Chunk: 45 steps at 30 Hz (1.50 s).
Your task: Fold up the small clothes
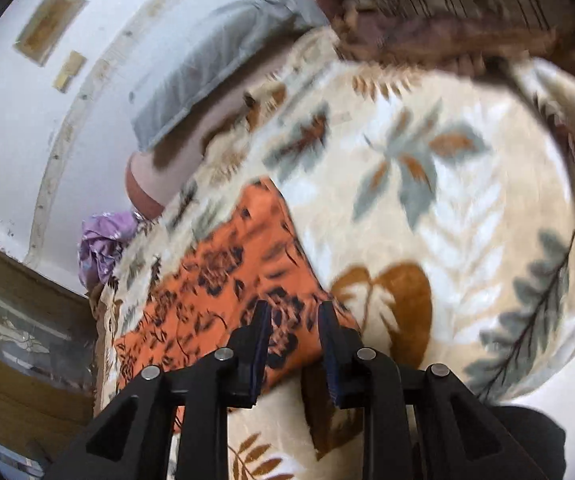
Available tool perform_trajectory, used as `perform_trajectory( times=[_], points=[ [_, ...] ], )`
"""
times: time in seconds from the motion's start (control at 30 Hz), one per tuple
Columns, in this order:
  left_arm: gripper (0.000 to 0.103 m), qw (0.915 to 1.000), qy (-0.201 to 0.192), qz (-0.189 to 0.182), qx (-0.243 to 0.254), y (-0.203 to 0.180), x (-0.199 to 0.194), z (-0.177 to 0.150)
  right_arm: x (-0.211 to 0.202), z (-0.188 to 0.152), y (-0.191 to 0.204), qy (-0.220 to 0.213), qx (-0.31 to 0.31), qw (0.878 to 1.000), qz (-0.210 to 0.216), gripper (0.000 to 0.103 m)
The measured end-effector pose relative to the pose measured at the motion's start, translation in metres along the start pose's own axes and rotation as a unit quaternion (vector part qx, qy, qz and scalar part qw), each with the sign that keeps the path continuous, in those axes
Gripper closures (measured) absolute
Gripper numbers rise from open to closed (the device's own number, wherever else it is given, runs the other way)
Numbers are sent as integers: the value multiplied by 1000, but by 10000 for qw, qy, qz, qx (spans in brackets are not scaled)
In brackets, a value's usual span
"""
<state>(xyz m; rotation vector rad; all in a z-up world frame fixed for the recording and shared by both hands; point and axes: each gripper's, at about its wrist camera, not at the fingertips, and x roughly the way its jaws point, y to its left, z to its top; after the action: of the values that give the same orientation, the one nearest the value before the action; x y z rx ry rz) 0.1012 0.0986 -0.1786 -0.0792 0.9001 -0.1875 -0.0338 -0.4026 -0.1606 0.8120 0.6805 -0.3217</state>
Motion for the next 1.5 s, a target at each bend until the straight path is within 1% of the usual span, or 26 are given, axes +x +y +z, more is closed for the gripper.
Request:
perform_trajectory(
  times=[0.03, 0.07, 0.1, 0.13, 0.2, 0.23, 0.3, 0.33, 0.37, 0.4, 0.5, 0.6, 0.63, 0.67, 0.73, 0.83, 0.93, 0.97, 1.03, 1.13, 1.2, 1.3, 1.33, 1.37, 1.43, 1.5],
  points=[
    [79, 9999, 12, 62, 85, -7, 4, 3, 5, 0, 9, 50, -98, 9999, 118, 76],
    [71, 9996, 25, 138, 265, -18, 12, 6, 14, -3, 19, 168, -200, 9994, 225, 76],
    [60, 9991, 58, 210, 355, -26, 18, 7, 24, -6, 29, 276, -271, 9988, 298, 76],
    [55, 9980, 149, 373, 479, -36, 30, 8, 32, -9, 36, 357, -321, 9982, 362, 77],
    [37, 9957, 359, 521, 674, -49, 48, 6, 53, -19, 48, 568, -426, 9964, 472, 76],
    [33, 9939, 509, 604, 770, -54, 58, 4, 64, -24, 53, 692, -467, 9953, 482, 76],
    [28, 9852, 1021, 997, 954, -59, 86, -6, 91, -36, 55, 1051, -542, 9924, 342, 76],
    [26, 9836, 1109, 1043, 971, -59, 96, -12, 102, -43, 53, 1298, -590, 9895, 218, 76],
    [19, 9847, 1019, 1064, 934, -57, 96, -12, 111, -49, 50, 1449, -622, 9874, 145, 75],
    [13, 9852, 976, 1122, 848, -53, 95, -12, 109, -51, 48, 1336, -635, 9887, 251, 75],
    [13, 9868, 1179, 988, 512, -42, 92, -5, 94, -41, 41, 1371, -363, 9883, 556, 75],
    [13, 9900, 974, 903, 473, -48, 75, 2, 73, -33, 21, 1140, 109, 9894, 891, 73],
    [13, 9914, 880, 818, 522, -53, 70, 3, 66, -33, 13, 1114, 293, 9883, 1004, 67],
    [13, 9926, 759, 716, 621, -61, 63, 5, 60, -33, 4, 1105, 516, 9858, 1155, 52],
    [13, 9932, 663, 630, 722, -73, 60, 7, 47, -37, -14, 1009, 1040, 9783, 1481, 32],
    [13, 9933, 715, 523, 745, -85, 71, 5, 37, -43, -30, 975, 1435, 9727, 1541, 32],
    [12, 9886, 1039, 699, 839, -91, 103, -6, 41, -45, -43, 1039, 1701, 9708, 1337, 32],
    [9, 9881, 1025, 736, 882, -93, 107, -9, 45, -45, -47, 1047, 1772, 9701, 1283, 32],
    [8, 9887, 877, 760, 948, -94, 106, -11, 55, -44, -48, 1074, 1821, 9712, 1103, 32],
    [8, 9886, 992, 610, 956, -91, 104, -8, 65, -42, -50, 924, 1897, 9710, 1128, 32],
    [8, 9895, 1028, 482, 897, -87, 103, -4, 71, -36, -43, 776, 1743, 9763, 1019, 32],
    [8, 9904, 1061, 338, 817, -78, 100, -1, 81, -30, -38, 572, 1557, 9817, 939, 37],
    [8, 9907, 1069, 314, 785, -79, 100, 1, 84, -28, -37, 510, 1466, 9843, 843, 51],
    [8, 9914, 1062, 261, 720, -75, 97, 2, 88, -28, -36, 551, 1361, 9865, 724, 73],
    [8, 9928, 1024, 173, 594, -69, 87, 3, 85, -30, -36, 542, 1314, 9877, 654, 77],
    [8, 9942, 970, 180, 433, -55, 79, 9, 77, -28, -22, 433, 977, 9928, 534, 81]
  ],
)
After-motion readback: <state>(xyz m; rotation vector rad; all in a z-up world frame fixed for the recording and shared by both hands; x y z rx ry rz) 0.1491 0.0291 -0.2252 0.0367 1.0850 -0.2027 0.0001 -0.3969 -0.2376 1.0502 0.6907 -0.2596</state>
